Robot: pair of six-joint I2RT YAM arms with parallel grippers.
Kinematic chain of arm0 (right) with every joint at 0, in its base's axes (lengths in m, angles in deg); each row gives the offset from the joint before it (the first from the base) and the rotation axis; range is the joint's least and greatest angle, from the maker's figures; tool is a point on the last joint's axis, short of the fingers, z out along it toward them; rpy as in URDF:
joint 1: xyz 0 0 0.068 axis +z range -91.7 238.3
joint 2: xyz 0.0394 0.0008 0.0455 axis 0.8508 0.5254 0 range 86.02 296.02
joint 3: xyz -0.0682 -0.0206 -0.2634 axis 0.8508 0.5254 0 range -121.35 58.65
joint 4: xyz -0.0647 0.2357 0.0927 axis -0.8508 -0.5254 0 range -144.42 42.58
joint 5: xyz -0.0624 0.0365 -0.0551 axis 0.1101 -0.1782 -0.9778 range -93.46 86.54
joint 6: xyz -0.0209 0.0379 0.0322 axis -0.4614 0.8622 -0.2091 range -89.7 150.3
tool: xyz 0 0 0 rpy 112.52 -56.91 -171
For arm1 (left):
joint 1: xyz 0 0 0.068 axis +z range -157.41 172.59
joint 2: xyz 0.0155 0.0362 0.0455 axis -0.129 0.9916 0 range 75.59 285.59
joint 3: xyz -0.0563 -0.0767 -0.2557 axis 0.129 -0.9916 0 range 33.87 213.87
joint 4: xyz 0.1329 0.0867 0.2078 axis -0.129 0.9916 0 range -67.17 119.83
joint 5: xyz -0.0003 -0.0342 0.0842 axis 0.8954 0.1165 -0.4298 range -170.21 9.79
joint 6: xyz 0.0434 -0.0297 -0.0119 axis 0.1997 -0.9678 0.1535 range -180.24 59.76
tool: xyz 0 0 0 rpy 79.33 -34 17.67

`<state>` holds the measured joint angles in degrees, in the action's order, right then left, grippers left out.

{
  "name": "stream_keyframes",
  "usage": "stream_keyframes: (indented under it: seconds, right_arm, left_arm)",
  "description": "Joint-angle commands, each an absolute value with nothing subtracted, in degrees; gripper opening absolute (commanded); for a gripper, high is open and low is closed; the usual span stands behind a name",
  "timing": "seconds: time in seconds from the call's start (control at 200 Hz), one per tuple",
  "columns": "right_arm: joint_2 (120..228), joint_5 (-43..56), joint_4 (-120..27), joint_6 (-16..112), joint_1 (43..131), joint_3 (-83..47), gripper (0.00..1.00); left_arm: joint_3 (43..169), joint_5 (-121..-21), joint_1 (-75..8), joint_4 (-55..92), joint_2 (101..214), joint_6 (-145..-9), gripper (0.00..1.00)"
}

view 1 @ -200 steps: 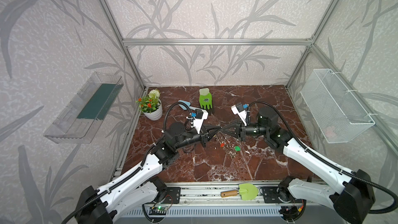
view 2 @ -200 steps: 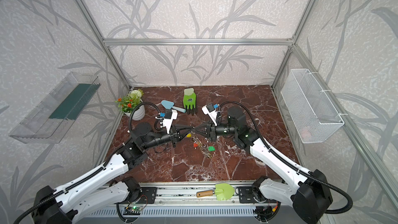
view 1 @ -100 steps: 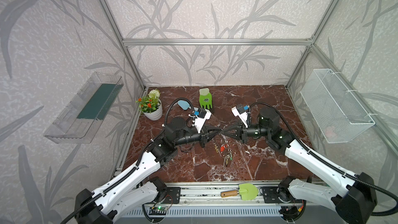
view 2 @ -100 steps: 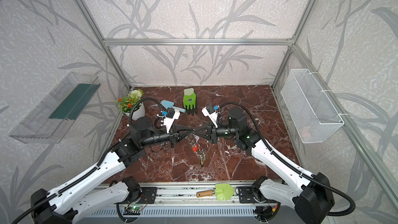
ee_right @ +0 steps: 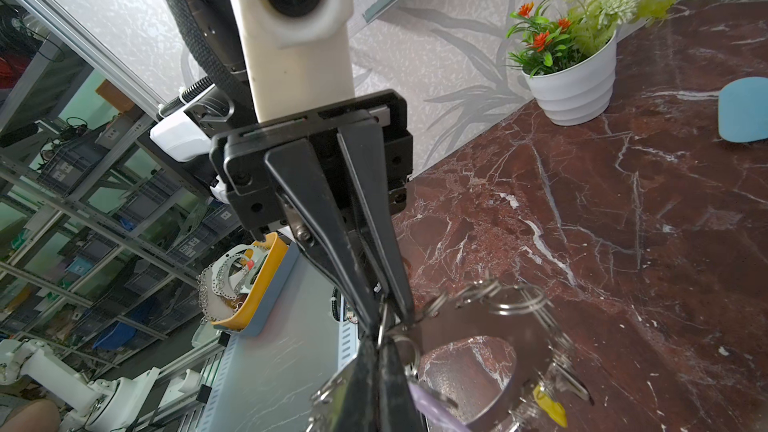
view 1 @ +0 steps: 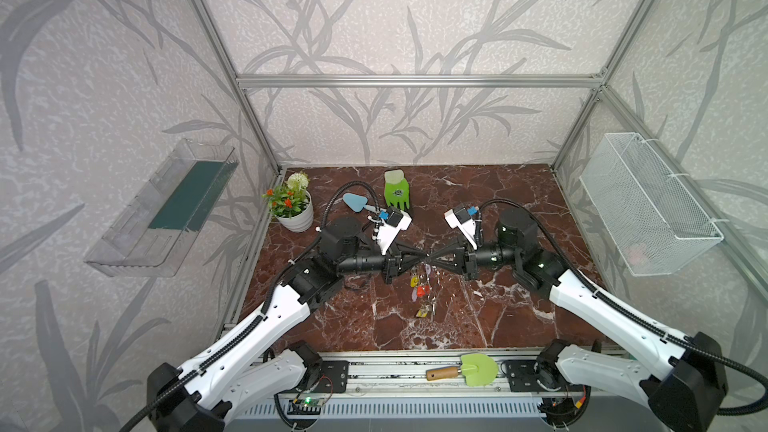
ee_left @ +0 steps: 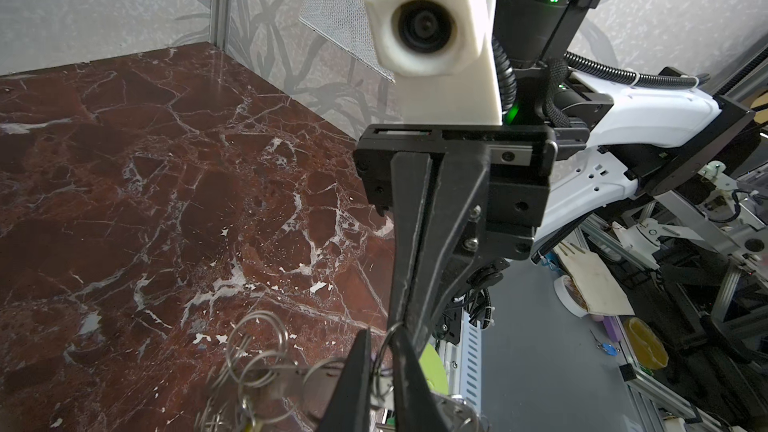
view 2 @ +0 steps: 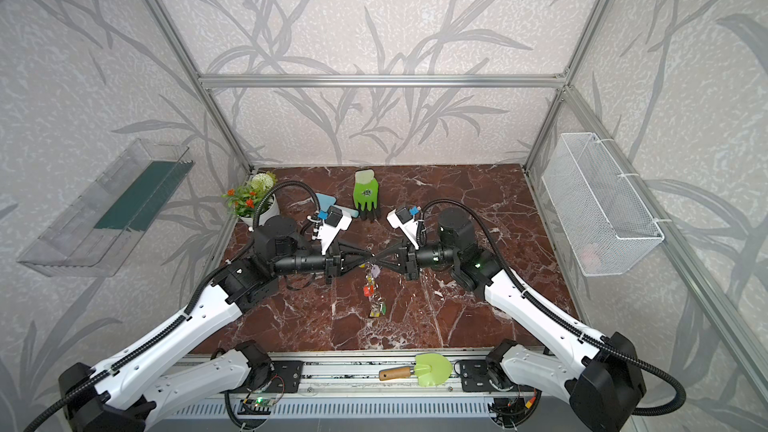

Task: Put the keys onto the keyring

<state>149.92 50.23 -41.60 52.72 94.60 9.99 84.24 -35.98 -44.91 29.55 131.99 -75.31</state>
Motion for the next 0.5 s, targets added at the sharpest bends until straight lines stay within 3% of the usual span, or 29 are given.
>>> stream_keyframes:
  seconds: [0.0,0.16,0.245,0.45,0.495]
  right_arm:
    - [148.8,48.9,-39.2,51.8,94.9,9.8,0.0]
    - [149.1,49.0,-39.3,51.7,94.8,9.7,0.0]
    - [149.0,49.1,-39.6,51.4,94.8,9.6,0.0]
    - [149.1,46.7,-41.3,50.8,94.8,9.2,0.0]
    - [148.9,45.7,-42.5,50.2,94.6,9.0,0.08]
  left_arm:
    - [87.1,-28.0,-45.3,32.7,132.7,-72.9,0.14]
    - [88.4,-25.5,-45.1,35.5,133.8,-70.9,0.09]
    - [89.1,-25.0,-44.9,36.8,134.3,-70.0,0.0]
    - [89.0,-27.0,-44.5,35.3,133.7,-71.4,0.0]
    - [88.0,-28.4,-44.4,32.8,132.9,-72.9,0.0]
